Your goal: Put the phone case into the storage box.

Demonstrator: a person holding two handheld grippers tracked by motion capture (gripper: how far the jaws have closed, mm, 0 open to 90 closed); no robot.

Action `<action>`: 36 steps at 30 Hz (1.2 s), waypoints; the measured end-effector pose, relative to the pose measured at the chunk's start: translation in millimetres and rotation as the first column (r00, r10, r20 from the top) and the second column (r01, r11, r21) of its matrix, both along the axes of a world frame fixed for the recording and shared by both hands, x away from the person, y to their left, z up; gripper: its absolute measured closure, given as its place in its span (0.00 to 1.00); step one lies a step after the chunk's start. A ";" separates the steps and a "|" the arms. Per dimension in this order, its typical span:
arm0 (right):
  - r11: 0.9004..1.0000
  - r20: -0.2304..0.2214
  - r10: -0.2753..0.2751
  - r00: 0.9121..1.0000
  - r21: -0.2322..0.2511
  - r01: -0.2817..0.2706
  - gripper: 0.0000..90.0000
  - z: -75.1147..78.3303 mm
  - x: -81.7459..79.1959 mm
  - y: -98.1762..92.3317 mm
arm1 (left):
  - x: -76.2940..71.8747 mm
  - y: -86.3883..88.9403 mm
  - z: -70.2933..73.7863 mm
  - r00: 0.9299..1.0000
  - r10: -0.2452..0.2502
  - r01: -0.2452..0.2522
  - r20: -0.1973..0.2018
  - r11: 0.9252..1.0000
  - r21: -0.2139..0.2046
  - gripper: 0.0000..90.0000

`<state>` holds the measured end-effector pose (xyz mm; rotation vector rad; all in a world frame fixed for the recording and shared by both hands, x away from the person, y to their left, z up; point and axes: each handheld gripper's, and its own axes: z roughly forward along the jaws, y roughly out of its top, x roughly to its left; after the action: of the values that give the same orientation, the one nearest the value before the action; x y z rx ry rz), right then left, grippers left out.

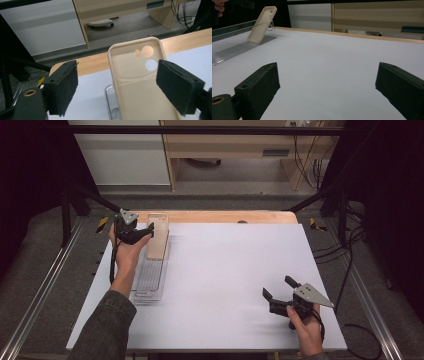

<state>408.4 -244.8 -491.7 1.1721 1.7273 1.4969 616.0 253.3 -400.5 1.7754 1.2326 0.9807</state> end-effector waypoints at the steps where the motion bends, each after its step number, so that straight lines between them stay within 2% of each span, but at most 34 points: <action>1: 1.000 0.000 -0.001 1.000 0.000 0.001 0.06 -0.1 0.1 -0.1 | -0.4 -0.9 0.0 1.000 -0.005 0.005 -0.002 1.000 -0.004 0.16; 10: 1.000 0.004 -0.003 1.000 -0.005 0.003 0.06 0.3 0.1 1.3 | -5.3 -8.4 3.0 0.999 -0.036 0.036 -0.007 0.999 -0.037 0.05; 14: 1.000 0.005 -0.004 1.000 -0.011 0.004 0.06 0.5 0.0 1.3 | -6.8 -10.3 3.7 0.998 -0.060 0.059 -0.017 0.997 -0.043 0.04; 17: 1.000 0.005 -0.005 1.000 -0.008 0.005 0.06 0.8 -0.4 1.7 | -7.0 -10.8 3.7 0.997 -0.068 0.066 -0.031 0.996 -0.066 0.04; 19: 1.000 0.011 0.000 1.000 -0.014 0.000 0.06 1.0 -0.4 2.8 | -7.5 -12.0 2.8 0.996 -0.071 0.068 -0.047 0.996 -0.052 0.05; 23: 1.000 0.010 -0.001 1.000 -0.008 0.001 0.05 1.6 -1.3 2.0 | -8.2 -13.6 1.3 0.995 -0.080 0.077 -0.064 0.995 -0.059 0.05; 28: 1.000 0.010 -0.004 1.000 -0.011 0.005 0.05 1.5 -2.7 1.4 | -9.7 -14.9 2.5 0.992 -0.100 0.097 -0.070 0.994 -0.052 0.05; 32: 1.000 0.011 -0.012 1.000 -0.008 0.012 0.05 1.9 -2.9 1.2 | -12.1 -15.6 4.2 0.992 -0.109 0.105 -0.066 0.992 -0.065 0.05; 36: 1.000 0.012 -0.024 1.000 -0.003 0.024 0.05 2.0 -2.9 -1.2 | -12.9 -17.8 6.7 0.991 -0.121 0.116 -0.050 0.989 -0.096 0.05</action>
<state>405.6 -246.0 -489.7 1.1763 1.7015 1.4836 603.1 235.6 -393.8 1.7919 1.1730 0.7983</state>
